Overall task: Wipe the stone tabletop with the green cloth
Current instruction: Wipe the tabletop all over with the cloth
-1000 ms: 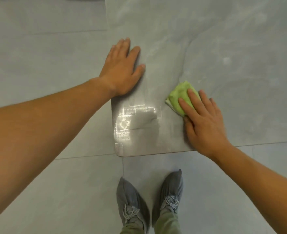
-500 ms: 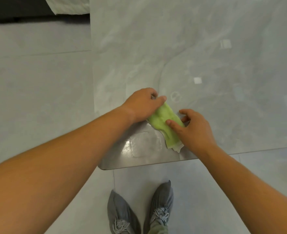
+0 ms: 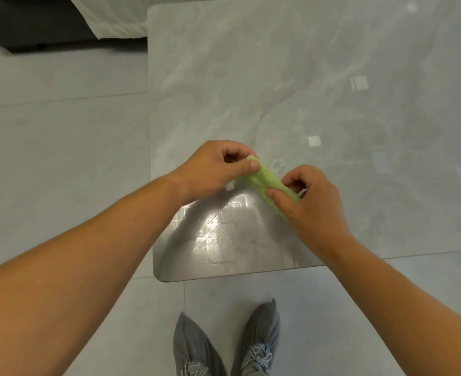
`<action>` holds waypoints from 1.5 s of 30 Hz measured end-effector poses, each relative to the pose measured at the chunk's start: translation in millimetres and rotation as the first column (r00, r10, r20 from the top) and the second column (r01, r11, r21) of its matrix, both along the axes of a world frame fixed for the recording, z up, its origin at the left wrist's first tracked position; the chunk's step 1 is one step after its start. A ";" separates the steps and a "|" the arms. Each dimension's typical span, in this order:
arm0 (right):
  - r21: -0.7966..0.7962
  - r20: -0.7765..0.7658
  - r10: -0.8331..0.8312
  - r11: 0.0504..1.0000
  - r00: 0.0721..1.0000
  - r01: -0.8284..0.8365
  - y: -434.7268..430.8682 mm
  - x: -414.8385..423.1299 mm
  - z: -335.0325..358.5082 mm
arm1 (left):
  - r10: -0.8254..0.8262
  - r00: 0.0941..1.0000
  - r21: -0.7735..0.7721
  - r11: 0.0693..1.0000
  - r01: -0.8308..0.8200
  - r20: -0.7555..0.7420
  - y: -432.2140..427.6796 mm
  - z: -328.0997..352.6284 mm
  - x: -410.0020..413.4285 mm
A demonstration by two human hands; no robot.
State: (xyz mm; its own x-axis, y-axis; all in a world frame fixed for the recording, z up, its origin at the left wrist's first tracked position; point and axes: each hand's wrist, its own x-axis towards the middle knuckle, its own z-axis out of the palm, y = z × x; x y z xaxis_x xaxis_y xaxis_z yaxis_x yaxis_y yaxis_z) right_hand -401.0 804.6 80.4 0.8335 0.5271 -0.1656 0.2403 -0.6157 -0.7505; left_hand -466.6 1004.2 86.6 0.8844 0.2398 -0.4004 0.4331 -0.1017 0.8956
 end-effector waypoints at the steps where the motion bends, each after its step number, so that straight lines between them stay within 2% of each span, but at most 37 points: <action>1: -0.023 0.058 0.061 0.998 0.996 -0.060 3.2 -3.2 -0.8 | 0.000 1.000 0.018 1.000 0.000 0.003 4.4 1.0 -3.8; 3: -0.088 0.101 0.233 0.970 0.967 -0.225 7.7 -15.4 -11.2 | 0.007 0.999 0.084 0.996 -0.004 -0.037 12.4 -4.6 -14.3; 5: -0.108 0.197 0.383 0.923 0.902 -0.369 7.3 -24.7 -27.6 | 0.038 0.998 0.253 0.967 -0.026 -0.041 19.4 -18.4 -27.0; 7: -0.205 0.367 0.483 0.875 0.795 -0.437 6.7 -22.2 -44.5 | 0.082 0.997 0.507 0.859 -0.068 -0.005 30.1 -36.3 -36.9; 9: -0.374 0.367 0.598 0.796 0.713 -0.475 9.8 -15.6 -57.1 | 0.116 0.992 0.652 0.756 -0.052 -0.056 42.7 -47.4 -43.9; 12: -0.443 0.284 0.658 0.735 0.697 -0.514 17.0 -32.7 -68.7 | 0.079 0.984 0.736 0.674 0.065 -0.160 60.8 -58.3 -49.4; 14: -0.479 0.319 0.726 0.679 0.610 -0.557 15.7 -67.7 -72.6 | 0.049 0.987 0.759 0.645 0.084 -0.151 71.9 -61.1 -49.4; 16: -0.510 0.366 0.779 0.625 0.508 -0.591 12.0 -94.8 -71.8 | 0.055 0.992 0.749 0.660 0.050 -0.115 82.4 -59.4 -46.4; 17: -0.524 0.383 0.785 0.619 0.487 -0.585 14.3 -95.0 -73.1 | 0.069 0.994 0.735 0.677 0.020 -0.090 87.8 -59.5 -44.8; 19: -0.553 0.431 0.752 0.657 0.498 -0.514 34.5 -70.1 -78.2 | 0.105 0.994 0.713 0.700 -0.052 -0.031 97.7 -61.6 -42.5; 21: -0.548 0.461 0.657 0.739 0.596 -0.391 69.7 -30.5 -79.3 | 0.144 0.989 0.691 0.717 -0.095 -0.014 103.0 -65.8 -44.1; 22: -0.550 0.425 0.627 0.752 0.653 -0.364 87.9 -12.9 -78.8 | 0.157 0.987 0.673 0.732 -0.104 -0.019 104.4 -68.9 -45.8; 23: -0.548 0.385 0.605 0.758 0.697 -0.355 103.7 -0.7 -78.6 | 0.161 0.987 0.657 0.747 -0.108 -0.020 105.3 -71.2 -47.1; 25: -0.513 0.375 0.607 0.766 0.701 -0.388 118.0 -2.1 -78.7 | 0.165 0.986 0.628 0.767 -0.133 0.007 107.6 -72.5 -48.3; 27: -0.471 0.429 0.673 0.736 0.603 -0.486 105.8 -26.5 -78.1 | 0.197 0.979 0.584 0.790 -0.186 0.046 111.0 -69.3 -48.0; 28: -0.459 0.432 0.726 0.688 0.535 -0.562 91.5 -43.6 -79.0 | 0.207 0.977 0.568 0.798 -0.202 0.055 113.2 -67.5 -46.7; 30: -0.474 0.399 0.853 0.507 0.338 -0.720 60.2 -72.3 -78.3 | 0.199 0.979 0.558 0.809 -0.183 0.032 114.0 -65.0 -45.1; 32: -0.508 0.387 0.914 0.322 0.122 -0.799 48.5 -65.5 -78.1 | 0.178 0.984 0.565 0.812 -0.147 -0.001 110.9 -64.7 -45.7; 33: -0.530 0.413 0.909 0.296 0.063 -0.795 54.7 -50.9 -80.9 | 0.172 0.985 0.570 0.811 -0.136 -0.009 109.3 -64.9 -45.8; 34: -0.551 0.431 0.900 0.323 0.068 -0.769 67.2 -36.0 -84.0 | 0.173 0.985 0.572 0.809 -0.134 -0.014 108.3 -65.0 -45.6; 35: -0.552 0.449 0.882 0.398 0.140 -0.733 85.1 -21.2 -86.7 | 0.177 0.984 0.571 0.810 -0.137 -0.015 109.4 -65.5 -44.9; 37: -0.502 0.461 0.801 0.590 0.382 -0.632 120.8 -4.6 -82.1 | 0.176 0.984 0.573 0.809 -0.134 -0.019 114.5 -65.0 -43.0; 38: -0.472 0.450 0.762 0.645 0.466 -0.601 131.4 -9.6 -79.8 | 0.172 0.985 0.577 0.807 -0.126 -0.025 117.7 -63.7 -42.2; 39: -0.446 0.451 0.756 0.651 0.474 -0.614 134.2 -21.3 -80.3 | 0.165 0.986 0.584 0.804 -0.116 -0.032 120.2 -61.8 -41.0; 40: -0.434 0.455 0.787 0.605 0.417 -0.668 129.3 -36.1 -82.8 | 0.152 0.987 0.595 0.798 -0.094 -0.047 121.8 -59.4 -39.5; 43: -0.444 0.453 0.888 0.305 0.083 -0.843 88.5 -68.9 -87.1 | 0.074 0.987 0.671 0.740 0.039 -0.139 121.7 -55.0 -37.7; 45: -0.493 0.428 0.899 0.147 -0.092 -0.857 71.7 -68.5 -85.0 | 0.015 0.985 0.718 0.686 0.116 -0.174 122.4 -58.2 -39.4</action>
State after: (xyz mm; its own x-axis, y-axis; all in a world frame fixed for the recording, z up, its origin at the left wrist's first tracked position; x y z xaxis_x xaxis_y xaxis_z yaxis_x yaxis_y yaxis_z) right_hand -469.6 876.3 -4.6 -0.4449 0.8951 -0.0285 0.8857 0.4351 -0.1619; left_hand -506.0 1126.7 28.4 0.8463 0.4694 -0.2518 0.5317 -0.7145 0.4548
